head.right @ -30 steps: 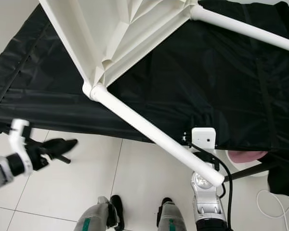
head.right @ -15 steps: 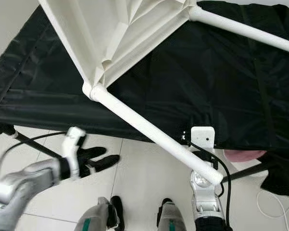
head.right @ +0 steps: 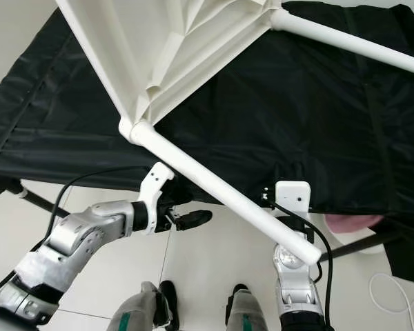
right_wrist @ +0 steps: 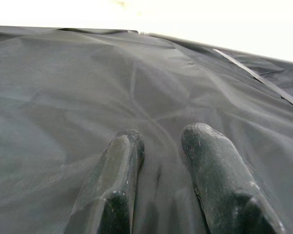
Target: Building children table
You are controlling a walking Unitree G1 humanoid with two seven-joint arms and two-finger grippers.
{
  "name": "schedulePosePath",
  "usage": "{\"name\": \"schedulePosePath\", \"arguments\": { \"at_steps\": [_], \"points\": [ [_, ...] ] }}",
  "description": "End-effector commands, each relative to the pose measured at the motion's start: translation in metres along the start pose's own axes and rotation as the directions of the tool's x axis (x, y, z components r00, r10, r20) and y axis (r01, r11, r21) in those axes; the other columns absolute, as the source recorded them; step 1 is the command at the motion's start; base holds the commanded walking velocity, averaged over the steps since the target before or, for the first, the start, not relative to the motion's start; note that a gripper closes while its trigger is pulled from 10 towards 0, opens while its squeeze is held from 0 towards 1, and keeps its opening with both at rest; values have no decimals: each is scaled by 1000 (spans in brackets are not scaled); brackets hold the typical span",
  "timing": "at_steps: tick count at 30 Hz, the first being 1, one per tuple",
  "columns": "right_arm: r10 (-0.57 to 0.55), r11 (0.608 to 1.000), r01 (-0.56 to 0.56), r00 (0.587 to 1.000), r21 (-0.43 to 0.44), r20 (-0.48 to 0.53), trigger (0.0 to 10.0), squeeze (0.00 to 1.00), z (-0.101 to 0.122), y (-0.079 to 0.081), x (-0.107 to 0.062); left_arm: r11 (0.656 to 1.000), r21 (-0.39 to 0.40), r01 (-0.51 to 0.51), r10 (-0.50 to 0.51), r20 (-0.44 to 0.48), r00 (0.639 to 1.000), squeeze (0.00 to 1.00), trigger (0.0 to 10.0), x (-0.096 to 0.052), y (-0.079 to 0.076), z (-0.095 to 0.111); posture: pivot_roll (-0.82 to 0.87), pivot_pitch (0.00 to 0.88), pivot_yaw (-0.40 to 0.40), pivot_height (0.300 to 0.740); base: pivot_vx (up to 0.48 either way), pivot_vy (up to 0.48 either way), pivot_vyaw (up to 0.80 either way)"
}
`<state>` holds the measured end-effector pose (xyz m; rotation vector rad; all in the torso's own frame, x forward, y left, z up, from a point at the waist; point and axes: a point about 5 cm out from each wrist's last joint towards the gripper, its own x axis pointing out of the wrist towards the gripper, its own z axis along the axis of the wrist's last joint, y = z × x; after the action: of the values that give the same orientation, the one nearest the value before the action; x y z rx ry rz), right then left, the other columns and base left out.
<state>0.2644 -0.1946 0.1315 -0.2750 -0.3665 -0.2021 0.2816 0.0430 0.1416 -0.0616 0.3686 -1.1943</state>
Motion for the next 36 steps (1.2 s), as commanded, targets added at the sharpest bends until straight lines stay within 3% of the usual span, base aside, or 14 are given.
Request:
{"name": "schedulePosePath", "arguments": {
  "at_steps": [1, 6, 9, 15, 26, 30, 36],
  "points": [
    [-6, 1000, 7, 1000, 11, -20, 10000, 0, -2, 1, -8, 968, 110, 227, -234, 53, 971, 0, 10000, 5, -18, 24, -74, 206, 122, 740, 0, 0, 0],
    [0, 1000, 0, 999, 10, -34, 10000, 0, -4, 2, -14, 939, 164, 302, -313, 41, 949, 0, 10000, 8, -32, 34, -74, 206, 122, 740, 0, 0, 0],
    [11, 1000, -10, 999, 7, -47, 10000, 0, -6, 3, -18, 905, 178, 386, -398, 37, 917, 0, 10000, 10, -50, 44, -100, 216, 133, 740, 0, 0, 0],
    [5, 1000, -5, 999, 0, -54, 10000, 0, -7, 2, -23, 881, 174, 440, -449, 15, 893, 0, 10000, 13, -60, 41, -100, 216, 133, 740, 0, 0, 0],
    [-96, 994, 99, 993, 52, -72, 10000, 0, 1, -10, -40, 874, 172, 454, -461, 2, 887, 0, 10000, 19, -60, 43, -121, 225, 158, 740, 0, 0, 0],
    [-207, 970, 220, 970, 99, -125, 10000, 0, -3, -22, -40, 873, 176, 455, -461, -9, 887, 0, 10000, 19, -58, 43, -129, 226, 169, 740, 0, 0, 0],
    [-360, 928, 369, 922, 44, -140, 10000, 0, -6, -44, -45, 871, 180, 457, -461, -18, 887, 0, 10000, 19, -57, 43, -128, 229, 179, 740, 0, 0, 0]
  ]
}}
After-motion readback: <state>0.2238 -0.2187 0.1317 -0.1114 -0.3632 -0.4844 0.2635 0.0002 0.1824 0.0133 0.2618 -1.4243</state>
